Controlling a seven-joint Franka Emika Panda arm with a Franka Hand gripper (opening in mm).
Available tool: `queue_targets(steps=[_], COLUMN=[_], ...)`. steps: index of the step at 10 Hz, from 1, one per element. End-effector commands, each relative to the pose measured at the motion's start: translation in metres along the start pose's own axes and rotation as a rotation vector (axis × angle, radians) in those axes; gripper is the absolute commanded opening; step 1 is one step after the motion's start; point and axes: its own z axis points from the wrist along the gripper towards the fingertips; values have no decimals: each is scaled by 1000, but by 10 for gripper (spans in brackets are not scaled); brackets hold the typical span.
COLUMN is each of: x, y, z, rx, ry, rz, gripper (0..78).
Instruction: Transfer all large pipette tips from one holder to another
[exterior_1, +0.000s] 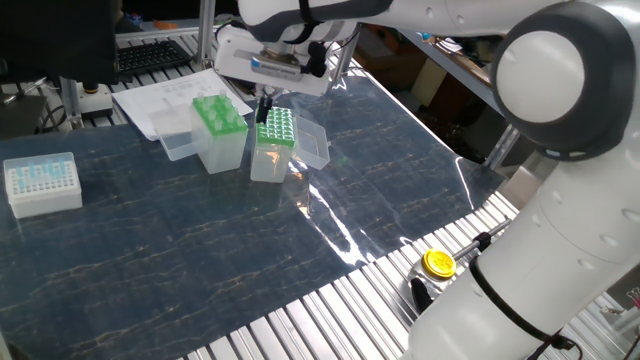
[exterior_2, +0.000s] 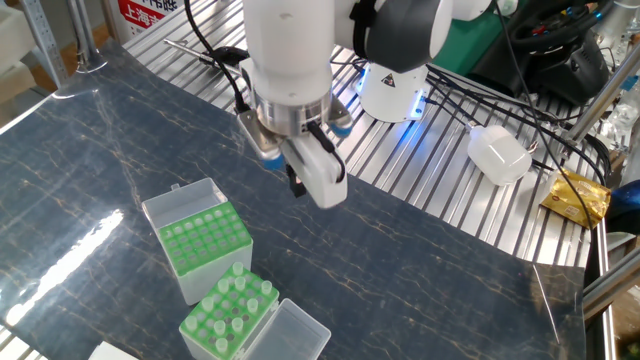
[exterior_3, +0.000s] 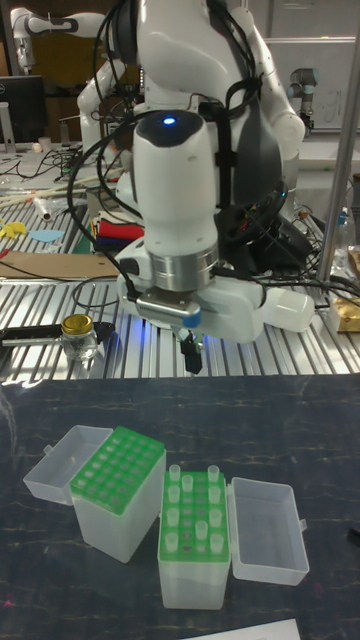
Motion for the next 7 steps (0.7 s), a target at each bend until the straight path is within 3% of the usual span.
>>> queue_targets(steps=[1,7], x=[-22,-45], y=[31,58], z=[-4,12], rx=[-3,14], ry=[-6,-22], rz=[-32,-94], gripper=[0,0])
